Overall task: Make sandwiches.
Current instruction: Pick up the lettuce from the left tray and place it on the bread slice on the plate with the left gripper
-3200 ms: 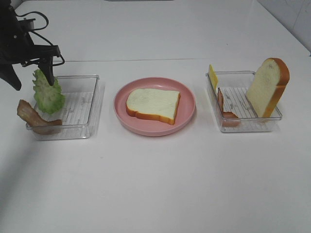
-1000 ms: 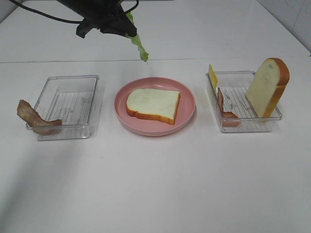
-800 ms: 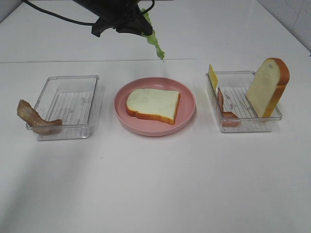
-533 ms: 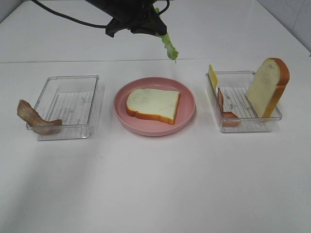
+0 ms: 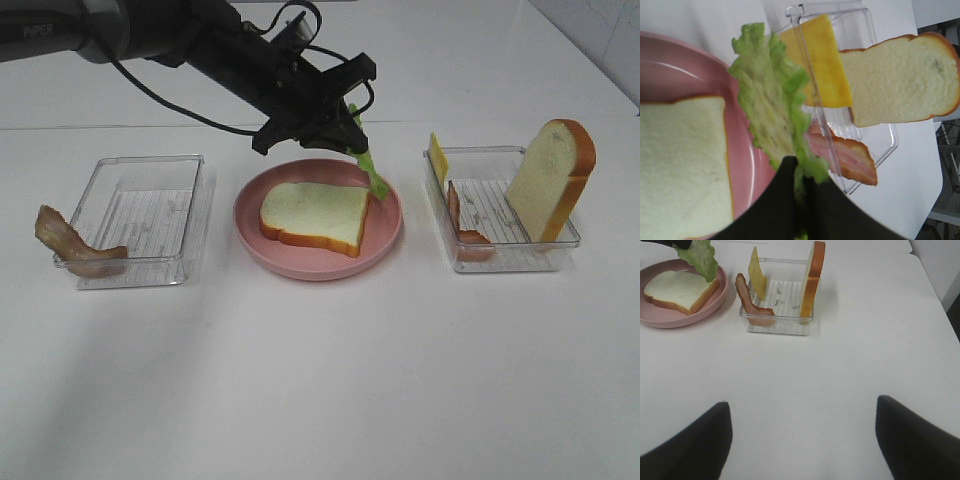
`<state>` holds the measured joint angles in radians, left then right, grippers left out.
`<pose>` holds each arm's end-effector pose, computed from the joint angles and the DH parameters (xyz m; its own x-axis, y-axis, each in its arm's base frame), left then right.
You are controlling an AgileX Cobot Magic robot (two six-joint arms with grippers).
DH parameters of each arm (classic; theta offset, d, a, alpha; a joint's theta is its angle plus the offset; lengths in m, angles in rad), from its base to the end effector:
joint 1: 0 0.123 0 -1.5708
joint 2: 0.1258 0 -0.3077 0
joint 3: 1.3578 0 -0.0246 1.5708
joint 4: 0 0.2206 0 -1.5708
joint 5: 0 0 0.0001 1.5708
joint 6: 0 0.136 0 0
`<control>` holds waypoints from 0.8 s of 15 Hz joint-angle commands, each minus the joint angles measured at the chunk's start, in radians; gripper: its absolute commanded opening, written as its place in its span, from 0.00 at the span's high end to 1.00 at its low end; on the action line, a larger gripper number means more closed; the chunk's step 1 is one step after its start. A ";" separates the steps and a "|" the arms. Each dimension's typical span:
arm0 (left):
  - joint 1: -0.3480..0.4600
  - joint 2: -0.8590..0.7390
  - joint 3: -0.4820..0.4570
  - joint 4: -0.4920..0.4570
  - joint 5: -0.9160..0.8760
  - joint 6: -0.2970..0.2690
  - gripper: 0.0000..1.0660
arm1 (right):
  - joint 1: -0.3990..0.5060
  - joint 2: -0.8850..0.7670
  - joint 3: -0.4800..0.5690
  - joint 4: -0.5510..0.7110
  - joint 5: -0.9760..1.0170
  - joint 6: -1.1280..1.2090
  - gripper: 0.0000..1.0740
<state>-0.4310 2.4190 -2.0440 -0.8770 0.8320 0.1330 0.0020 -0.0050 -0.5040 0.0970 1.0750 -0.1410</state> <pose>0.4606 -0.2969 0.1692 -0.9537 -0.0329 -0.2990 0.1971 0.6825 -0.7038 -0.0164 0.0116 0.2420 -0.4496 -0.0952 -0.8882 -0.1207 0.9917 -0.0451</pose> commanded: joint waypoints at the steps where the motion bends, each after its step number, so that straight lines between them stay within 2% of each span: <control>1: -0.003 0.018 0.001 0.005 0.011 0.005 1.00 | -0.008 -0.016 -0.001 -0.003 -0.011 -0.013 0.30; 3: 0.001 0.019 0.001 0.028 0.023 0.005 1.00 | -0.008 -0.016 -0.001 -0.003 -0.011 -0.013 0.30; 6: 0.013 0.019 0.001 0.127 0.059 -0.004 1.00 | -0.008 -0.016 -0.001 -0.003 -0.011 -0.013 0.30; 11: 0.024 0.019 0.001 0.216 0.096 -0.003 1.00 | -0.008 -0.016 -0.001 -0.003 -0.011 -0.013 0.30; 12: 0.024 0.019 0.001 0.226 0.096 -0.003 0.97 | -0.008 -0.016 -0.001 -0.003 -0.011 -0.013 0.30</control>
<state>-0.4070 2.4400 -2.0440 -0.6570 0.9180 0.1330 0.0020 -0.0050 -0.5040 0.0970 1.0750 -0.1410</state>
